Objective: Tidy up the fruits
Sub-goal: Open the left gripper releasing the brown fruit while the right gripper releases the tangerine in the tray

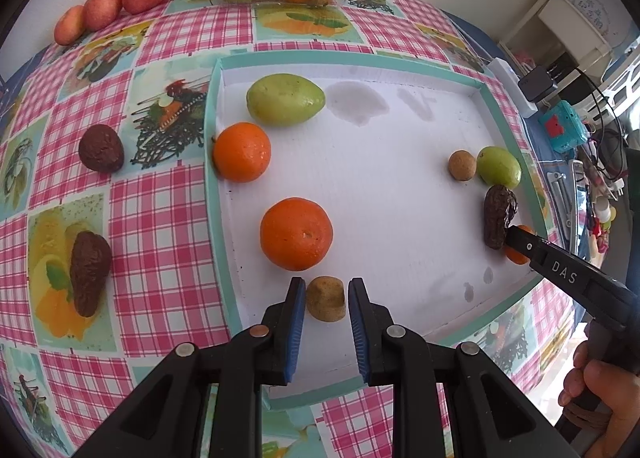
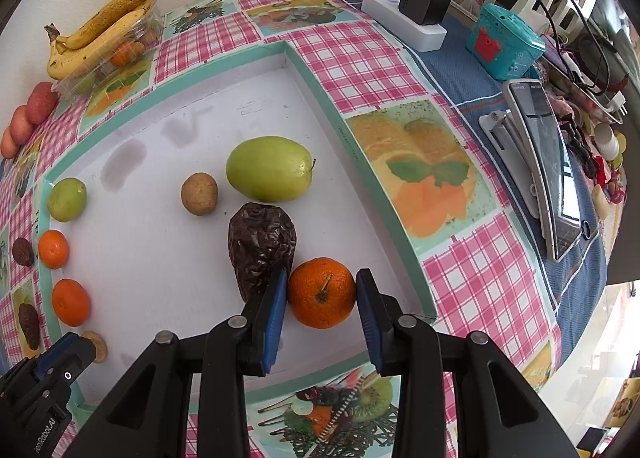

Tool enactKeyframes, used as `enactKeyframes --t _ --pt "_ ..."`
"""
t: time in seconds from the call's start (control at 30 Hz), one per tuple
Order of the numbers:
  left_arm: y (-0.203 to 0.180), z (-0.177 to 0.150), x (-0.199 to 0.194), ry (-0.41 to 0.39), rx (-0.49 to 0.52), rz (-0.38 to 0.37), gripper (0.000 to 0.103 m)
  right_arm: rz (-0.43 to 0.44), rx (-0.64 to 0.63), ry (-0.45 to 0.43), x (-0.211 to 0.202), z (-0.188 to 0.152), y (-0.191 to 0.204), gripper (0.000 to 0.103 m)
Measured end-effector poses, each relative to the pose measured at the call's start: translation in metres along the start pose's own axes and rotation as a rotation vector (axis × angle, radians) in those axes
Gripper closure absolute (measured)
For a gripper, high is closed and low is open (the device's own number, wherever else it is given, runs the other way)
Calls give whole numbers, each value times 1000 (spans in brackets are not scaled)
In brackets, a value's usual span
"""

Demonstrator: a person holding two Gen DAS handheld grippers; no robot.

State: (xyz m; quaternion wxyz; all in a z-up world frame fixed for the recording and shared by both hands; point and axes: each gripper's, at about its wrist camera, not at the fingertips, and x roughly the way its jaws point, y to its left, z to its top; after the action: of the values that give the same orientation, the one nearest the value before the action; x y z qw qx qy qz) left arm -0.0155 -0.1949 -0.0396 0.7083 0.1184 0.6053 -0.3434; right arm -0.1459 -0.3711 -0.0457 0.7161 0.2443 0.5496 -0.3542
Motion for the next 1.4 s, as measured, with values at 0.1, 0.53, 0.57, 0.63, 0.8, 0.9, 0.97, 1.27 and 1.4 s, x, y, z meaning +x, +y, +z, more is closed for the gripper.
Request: enactKeyframes --t 0.1,0.53,0.57,0.63,0.8,0.9,0.97,1.27,1.4 --pt "2 0 -4 -8 -6 -6 78 -1 0 -1 0 0 1 66" --pt "29 5 -38 -117 -79 14 78 -22 -2 -50 -16 4 1 59" --pt "34 5 -41 -128 -90 21 78 -22 -6 -62 -20 5 2 59" --pt "43 6 -46 -146 -117 34 78 -17 -12 -82 -26 6 5 59" --pt "65 8 -58 -193 -181 79 78 34 -41 -126 -43 8 20 59" --pt "74 12 -63 -218 -198 127 78 52 -68 -147 -51 8 33 59" --pt "83 12 -67 -234 -212 155 78 54 -96 -164 -56 7 42 59" --pt "127 8 -86 -285 -310 237 78 162 -171 -191 -71 -1 80 59" --pt "139 7 -89 -289 -336 241 78 173 -199 -201 -75 -4 93 59"
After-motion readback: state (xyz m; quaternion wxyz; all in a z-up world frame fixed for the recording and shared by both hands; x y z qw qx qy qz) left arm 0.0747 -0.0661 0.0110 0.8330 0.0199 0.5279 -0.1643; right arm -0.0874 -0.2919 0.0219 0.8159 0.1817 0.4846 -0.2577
